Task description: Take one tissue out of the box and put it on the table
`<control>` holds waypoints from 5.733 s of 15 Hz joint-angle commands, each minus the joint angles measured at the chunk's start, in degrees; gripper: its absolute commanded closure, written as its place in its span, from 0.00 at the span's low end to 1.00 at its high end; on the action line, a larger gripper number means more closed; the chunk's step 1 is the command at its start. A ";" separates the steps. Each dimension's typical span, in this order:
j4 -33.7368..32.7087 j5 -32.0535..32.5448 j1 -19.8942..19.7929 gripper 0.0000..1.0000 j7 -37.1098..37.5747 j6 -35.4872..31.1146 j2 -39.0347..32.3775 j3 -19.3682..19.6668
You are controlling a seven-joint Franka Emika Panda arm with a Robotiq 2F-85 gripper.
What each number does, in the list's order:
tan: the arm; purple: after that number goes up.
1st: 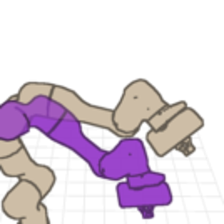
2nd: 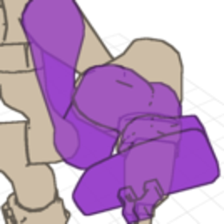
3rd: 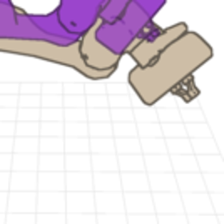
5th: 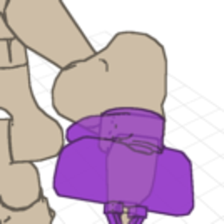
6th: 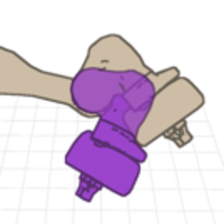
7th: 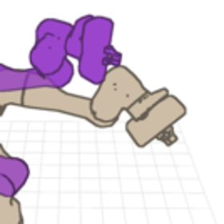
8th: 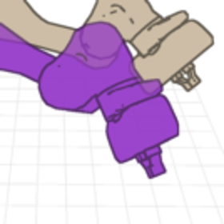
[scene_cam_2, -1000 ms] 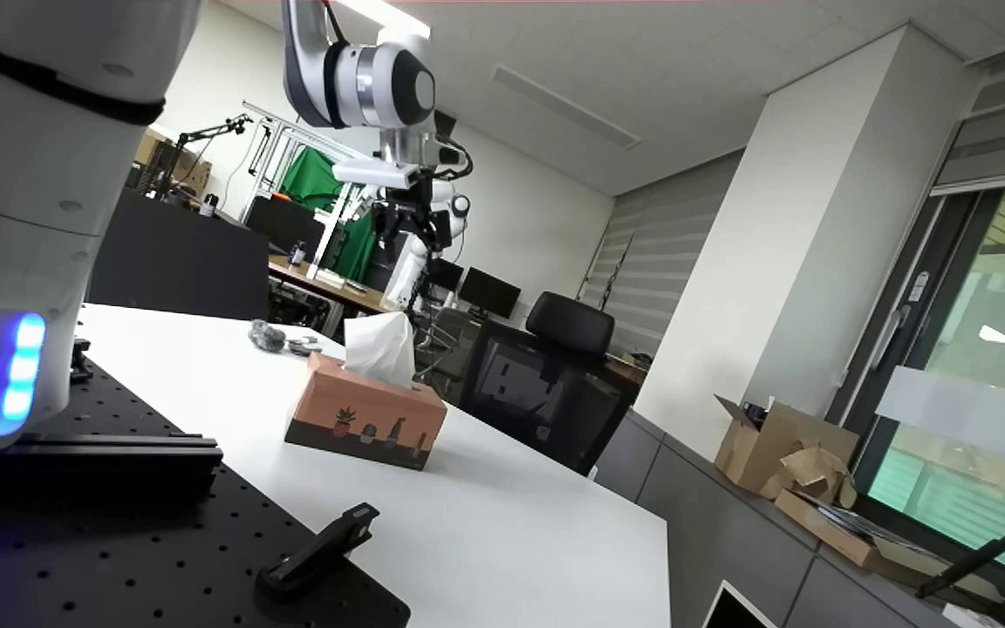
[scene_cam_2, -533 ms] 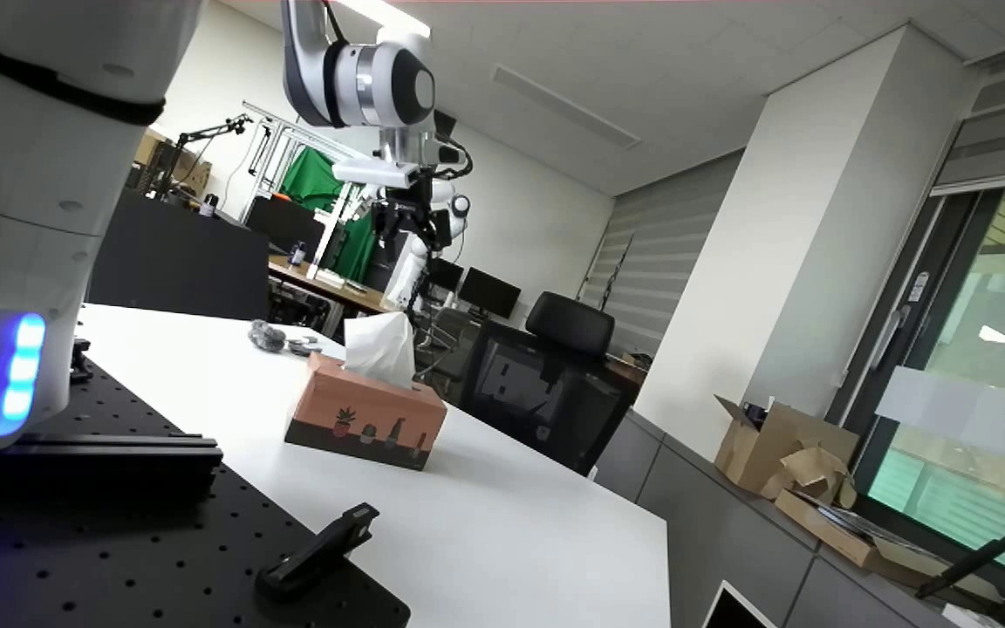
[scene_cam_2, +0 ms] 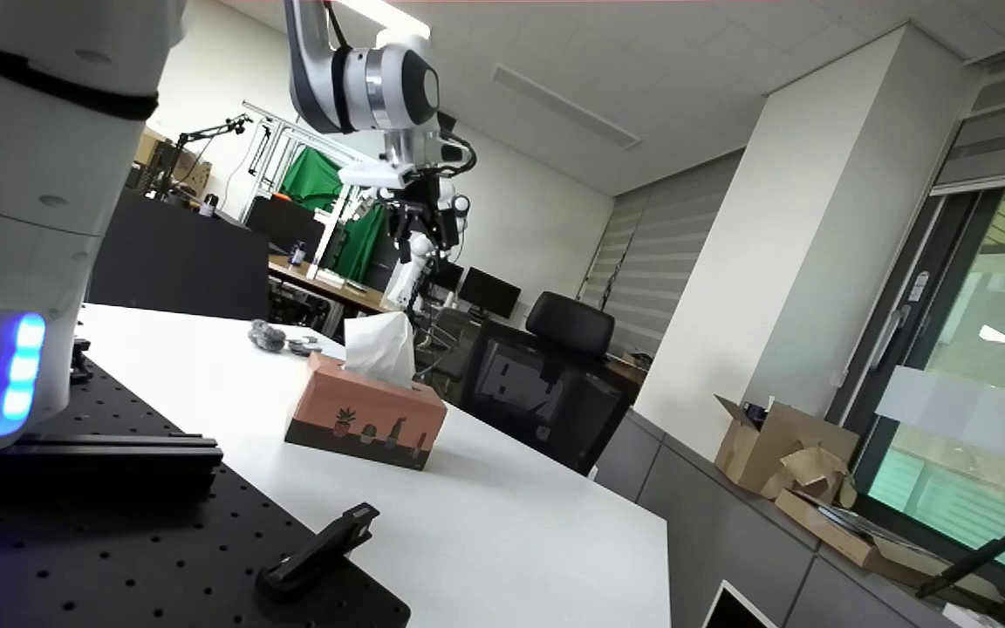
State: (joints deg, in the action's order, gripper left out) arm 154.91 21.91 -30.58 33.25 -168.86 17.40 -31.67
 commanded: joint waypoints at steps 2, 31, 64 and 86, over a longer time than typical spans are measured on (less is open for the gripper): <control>-3.98 6.25 -12.09 0.00 15.06 0.19 -0.21 -12.21; -19.98 15.28 -25.77 0.00 37.22 28.71 -32.98 -28.24; -27.27 -3.81 38.55 1.00 27.10 20.93 -29.46 34.53; -32.18 9.92 23.13 1.00 37.65 14.04 -25.30 42.71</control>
State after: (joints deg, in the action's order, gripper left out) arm 126.08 29.94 -6.91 66.79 -153.95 -3.61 9.23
